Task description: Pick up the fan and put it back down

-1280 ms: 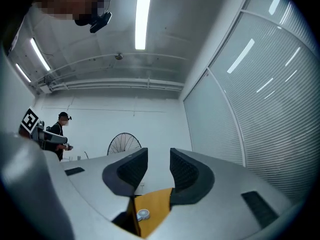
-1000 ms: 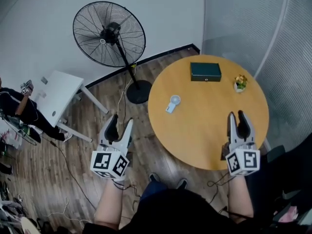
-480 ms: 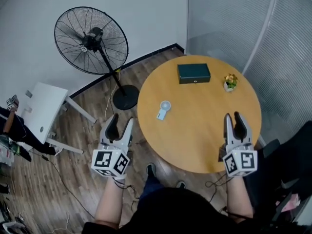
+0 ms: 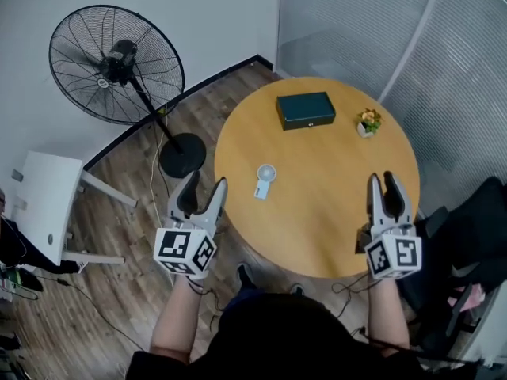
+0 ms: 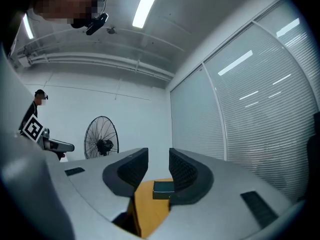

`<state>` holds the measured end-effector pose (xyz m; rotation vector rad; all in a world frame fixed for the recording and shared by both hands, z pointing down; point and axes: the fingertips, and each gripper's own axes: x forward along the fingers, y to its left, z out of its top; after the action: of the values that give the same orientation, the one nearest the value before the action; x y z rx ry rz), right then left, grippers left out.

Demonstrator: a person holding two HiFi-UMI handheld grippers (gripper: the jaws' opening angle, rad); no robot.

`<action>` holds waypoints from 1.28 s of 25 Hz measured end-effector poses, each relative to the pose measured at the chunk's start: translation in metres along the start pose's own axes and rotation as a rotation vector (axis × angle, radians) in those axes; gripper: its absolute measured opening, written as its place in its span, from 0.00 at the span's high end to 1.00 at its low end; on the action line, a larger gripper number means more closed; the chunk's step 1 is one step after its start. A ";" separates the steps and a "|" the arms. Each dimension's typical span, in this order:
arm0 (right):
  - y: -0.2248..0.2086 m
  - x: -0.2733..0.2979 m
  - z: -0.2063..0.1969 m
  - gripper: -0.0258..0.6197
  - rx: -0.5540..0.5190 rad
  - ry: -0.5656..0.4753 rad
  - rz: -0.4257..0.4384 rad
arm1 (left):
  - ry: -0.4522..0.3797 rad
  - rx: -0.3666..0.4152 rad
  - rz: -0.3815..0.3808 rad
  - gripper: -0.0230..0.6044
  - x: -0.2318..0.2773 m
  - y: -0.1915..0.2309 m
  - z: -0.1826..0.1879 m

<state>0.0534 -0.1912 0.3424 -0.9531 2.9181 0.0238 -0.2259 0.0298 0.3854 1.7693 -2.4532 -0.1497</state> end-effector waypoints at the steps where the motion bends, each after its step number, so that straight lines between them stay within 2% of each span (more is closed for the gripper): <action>1: 0.004 0.005 -0.003 0.76 0.011 0.007 -0.017 | 0.009 -0.007 -0.018 0.57 0.007 0.008 -0.004; 4: 0.014 0.016 -0.014 0.76 0.015 0.039 -0.077 | 0.048 -0.035 -0.072 0.57 0.030 0.029 -0.024; 9: 0.031 0.021 -0.028 0.75 -0.050 0.087 -0.152 | 0.140 -0.059 -0.153 0.57 0.071 0.043 -0.075; 13: 0.029 0.016 -0.034 0.75 -0.074 0.122 -0.201 | 0.245 -0.063 -0.226 0.57 0.104 0.034 -0.124; 17: 0.006 0.008 -0.041 0.75 -0.064 0.134 -0.248 | 0.360 -0.077 -0.293 0.57 0.128 0.013 -0.172; 21: -0.024 0.002 -0.058 0.75 -0.028 0.145 -0.278 | 0.462 -0.054 -0.303 0.57 0.149 -0.007 -0.219; 24: -0.041 -0.004 -0.072 0.75 -0.009 0.159 -0.290 | 0.568 -0.018 -0.293 0.57 0.164 -0.013 -0.268; 28: -0.068 -0.018 -0.089 0.75 0.018 0.182 -0.324 | 0.743 -0.020 -0.247 0.56 0.178 -0.016 -0.341; 32: -0.097 -0.038 -0.101 0.75 0.032 0.204 -0.371 | 0.829 0.011 -0.191 0.55 0.192 -0.023 -0.380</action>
<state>0.1351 -0.2510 0.4464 -1.5581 2.8496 -0.1487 -0.2081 -0.1648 0.7645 1.6077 -1.6948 0.4843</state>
